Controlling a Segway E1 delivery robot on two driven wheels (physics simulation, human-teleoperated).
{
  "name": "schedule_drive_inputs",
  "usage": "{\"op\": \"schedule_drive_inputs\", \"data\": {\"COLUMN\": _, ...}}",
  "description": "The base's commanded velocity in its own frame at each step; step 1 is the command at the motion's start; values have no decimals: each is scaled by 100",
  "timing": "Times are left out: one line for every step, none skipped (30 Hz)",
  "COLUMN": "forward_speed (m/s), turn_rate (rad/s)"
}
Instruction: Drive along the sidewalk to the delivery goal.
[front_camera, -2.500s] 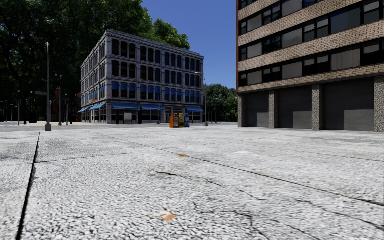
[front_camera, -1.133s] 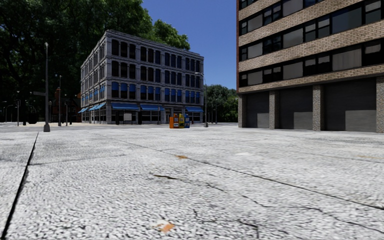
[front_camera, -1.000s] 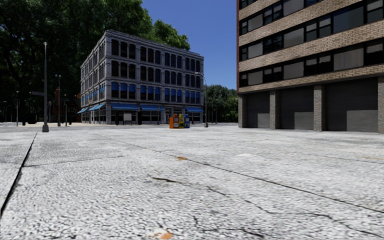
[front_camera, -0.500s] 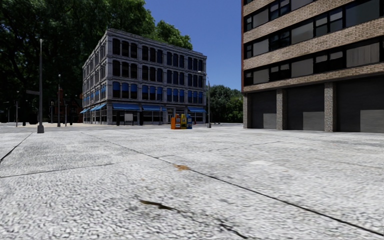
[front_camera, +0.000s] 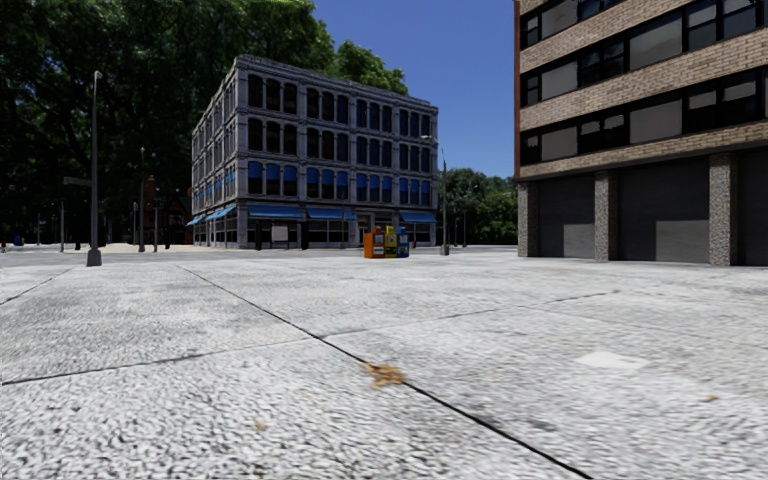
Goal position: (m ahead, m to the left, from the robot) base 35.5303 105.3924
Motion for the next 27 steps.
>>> {"op": "schedule_drive_inputs", "data": {"forward_speed": 200, "turn_rate": 39}}
{"op": "schedule_drive_inputs", "data": {"forward_speed": 200, "turn_rate": 39}}
{"op": "schedule_drive_inputs", "data": {"forward_speed": 200, "turn_rate": 40}}
{"op": "schedule_drive_inputs", "data": {"forward_speed": 200, "turn_rate": 40}}
{"op": "schedule_drive_inputs", "data": {"forward_speed": 200, "turn_rate": 41}}
{"op": "schedule_drive_inputs", "data": {"forward_speed": 200, "turn_rate": 41}}
{"op": "schedule_drive_inputs", "data": {"forward_speed": 200, "turn_rate": 43}}
{"op": "schedule_drive_inputs", "data": {"forward_speed": 200, "turn_rate": 45}}
{"op": "schedule_drive_inputs", "data": {"forward_speed": 200, "turn_rate": 45}}
{"op": "schedule_drive_inputs", "data": {"forward_speed": 200, "turn_rate": 48}}
{"op": "schedule_drive_inputs", "data": {"forward_speed": 200, "turn_rate": 50}}
{"op": "schedule_drive_inputs", "data": {"forward_speed": 200, "turn_rate": 51}}
{"op": "schedule_drive_inputs", "data": {"forward_speed": 200, "turn_rate": 51}}
{"op": "schedule_drive_inputs", "data": {"forward_speed": 200, "turn_rate": 51}}
{"op": "schedule_drive_inputs", "data": {"forward_speed": 200, "turn_rate": 51}}
{"op": "schedule_drive_inputs", "data": {"forward_speed": 200, "turn_rate": 51}}
{"op": "schedule_drive_inputs", "data": {"forward_speed": 200, "turn_rate": 51}}
{"op": "schedule_drive_inputs", "data": {"forward_speed": 200, "turn_rate": 51}}
{"op": "schedule_drive_inputs", "data": {"forward_speed": 200, "turn_rate": 51}}
{"op": "schedule_drive_inputs", "data": {"forward_speed": 200, "turn_rate": 51}}
{"op": "schedule_drive_inputs", "data": {"forward_speed": 200, "turn_rate": 51}}
{"op": "schedule_drive_inputs", "data": {"forward_speed": 200, "turn_rate": 51}}
{"op": "schedule_drive_inputs", "data": {"forward_speed": 200, "turn_rate": 51}}
{"op": "schedule_drive_inputs", "data": {"forward_speed": 200, "turn_rate": 51}}
{"op": "schedule_drive_inputs", "data": {"forward_speed": 200, "turn_rate": 51}}
{"op": "schedule_drive_inputs", "data": {"forward_speed": 200, "turn_rate": 51}}
{"op": "schedule_drive_inputs", "data": {"forward_speed": 200, "turn_rate": 51}}
